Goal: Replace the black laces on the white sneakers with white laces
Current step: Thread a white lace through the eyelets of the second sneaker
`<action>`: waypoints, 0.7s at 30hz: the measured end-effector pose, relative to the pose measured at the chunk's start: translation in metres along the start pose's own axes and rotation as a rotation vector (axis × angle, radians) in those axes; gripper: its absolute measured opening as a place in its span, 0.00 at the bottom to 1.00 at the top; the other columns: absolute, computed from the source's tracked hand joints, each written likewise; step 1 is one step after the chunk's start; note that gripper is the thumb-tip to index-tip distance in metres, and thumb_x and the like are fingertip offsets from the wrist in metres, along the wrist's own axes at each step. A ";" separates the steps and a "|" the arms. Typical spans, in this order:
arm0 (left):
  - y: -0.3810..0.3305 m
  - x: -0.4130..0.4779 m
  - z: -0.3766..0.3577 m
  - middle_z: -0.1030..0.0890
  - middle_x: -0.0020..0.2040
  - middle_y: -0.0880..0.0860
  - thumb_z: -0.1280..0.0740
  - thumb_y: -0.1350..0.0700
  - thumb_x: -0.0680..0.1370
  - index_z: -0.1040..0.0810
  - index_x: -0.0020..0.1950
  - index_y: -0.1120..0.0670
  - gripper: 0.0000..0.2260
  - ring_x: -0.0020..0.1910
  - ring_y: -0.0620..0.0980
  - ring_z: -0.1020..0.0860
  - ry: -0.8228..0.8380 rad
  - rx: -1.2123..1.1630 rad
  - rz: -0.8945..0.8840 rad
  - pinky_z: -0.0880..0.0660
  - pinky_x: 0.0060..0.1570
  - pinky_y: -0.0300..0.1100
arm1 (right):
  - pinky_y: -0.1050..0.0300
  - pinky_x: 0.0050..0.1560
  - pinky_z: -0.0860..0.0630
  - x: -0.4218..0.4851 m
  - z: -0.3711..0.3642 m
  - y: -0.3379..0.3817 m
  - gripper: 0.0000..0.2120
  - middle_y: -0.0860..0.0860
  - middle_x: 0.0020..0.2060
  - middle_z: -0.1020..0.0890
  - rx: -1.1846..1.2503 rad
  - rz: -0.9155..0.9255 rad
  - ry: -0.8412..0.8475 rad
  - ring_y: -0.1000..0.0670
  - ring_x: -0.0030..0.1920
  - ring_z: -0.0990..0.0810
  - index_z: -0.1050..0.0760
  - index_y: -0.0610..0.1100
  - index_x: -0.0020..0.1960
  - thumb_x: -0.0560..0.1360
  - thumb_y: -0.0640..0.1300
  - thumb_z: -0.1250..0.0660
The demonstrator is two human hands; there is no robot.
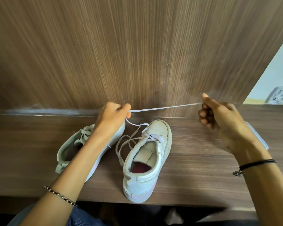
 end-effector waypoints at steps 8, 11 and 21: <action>0.006 -0.009 -0.005 0.20 0.47 0.46 0.34 0.46 0.81 0.21 0.52 0.50 0.09 0.55 0.49 0.21 0.052 0.428 -0.246 0.26 0.54 0.48 | 0.64 0.26 0.37 0.001 -0.010 -0.001 0.09 0.48 0.38 0.15 0.282 0.143 -0.047 0.54 0.32 0.26 0.24 0.42 0.40 0.79 0.37 0.32; -0.007 -0.024 0.001 0.19 0.44 0.45 0.31 0.45 0.79 0.22 0.49 0.51 0.10 0.44 0.39 0.21 0.006 0.343 -0.454 0.23 0.50 0.48 | 0.66 0.26 0.37 -0.001 -0.017 -0.003 0.12 0.50 0.32 0.19 0.208 0.194 -0.011 0.55 0.28 0.30 0.26 0.45 0.38 0.78 0.40 0.28; -0.011 -0.050 0.014 0.15 0.36 0.47 0.19 0.53 0.68 0.14 0.43 0.50 0.08 0.33 0.44 0.18 0.553 0.327 -0.161 0.17 0.37 0.46 | 0.61 0.43 0.22 -0.010 -0.047 -0.016 0.14 0.48 0.40 0.12 -0.241 0.303 0.344 0.49 0.38 0.15 0.23 0.40 0.55 0.76 0.47 0.25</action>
Point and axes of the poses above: each hand's wrist, its own x-axis towards the middle knuckle, its own z-axis out of the back of the hand, y = z × x, the point moved 1 cm from there along x, towards the middle knuckle
